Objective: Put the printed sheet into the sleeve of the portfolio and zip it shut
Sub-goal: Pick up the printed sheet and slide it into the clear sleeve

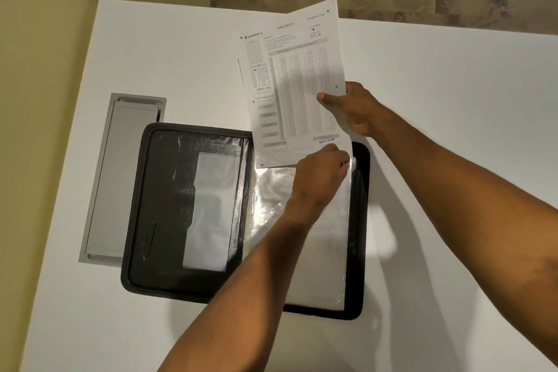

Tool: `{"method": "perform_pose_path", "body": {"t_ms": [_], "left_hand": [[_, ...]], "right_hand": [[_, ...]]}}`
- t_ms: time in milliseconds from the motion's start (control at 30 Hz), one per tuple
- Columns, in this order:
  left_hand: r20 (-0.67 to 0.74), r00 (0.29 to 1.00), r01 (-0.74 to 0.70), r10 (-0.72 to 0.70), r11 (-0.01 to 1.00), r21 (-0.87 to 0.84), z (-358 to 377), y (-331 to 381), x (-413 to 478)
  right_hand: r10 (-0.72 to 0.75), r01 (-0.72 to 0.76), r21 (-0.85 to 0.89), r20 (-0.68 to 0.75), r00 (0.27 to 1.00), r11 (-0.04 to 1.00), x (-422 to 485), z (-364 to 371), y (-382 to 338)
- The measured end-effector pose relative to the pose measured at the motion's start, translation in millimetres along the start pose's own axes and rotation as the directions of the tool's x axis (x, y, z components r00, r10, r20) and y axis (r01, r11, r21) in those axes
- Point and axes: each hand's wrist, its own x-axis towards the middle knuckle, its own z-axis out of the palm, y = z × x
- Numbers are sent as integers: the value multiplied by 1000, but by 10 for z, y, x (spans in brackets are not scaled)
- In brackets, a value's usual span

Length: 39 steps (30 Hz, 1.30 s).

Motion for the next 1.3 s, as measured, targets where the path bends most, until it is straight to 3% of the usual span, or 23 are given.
{"method": "perform_pose_path", "body": {"t_ms": [233,333,767,933,1133,1300], "left_hand": [[-45,999,-27,28,1000,12,13,60,44],[-12,998,-54,54,998,17,13,41,93],[38,981,-195,192,973,124,37,-9,130],[97,964,-264,249,945,194,99,-14,142],[69,966,-259,250,946,193,108,-24,169],[56,953,-304,299,934,189,79,-29,98]], "right_hand": [[48,-48,15,-54,997,999,30,44,112],[46,-52,-67,-83,995,996,14,46,142],[124,-147,-81,-233,964,986,16,113,312],[196,-221,-125,-183,963,967,88,-12,298],[199,-241,-143,-255,946,960,89,-7,423],[350,-383,-145,-211,913,912,125,-44,379]]}}
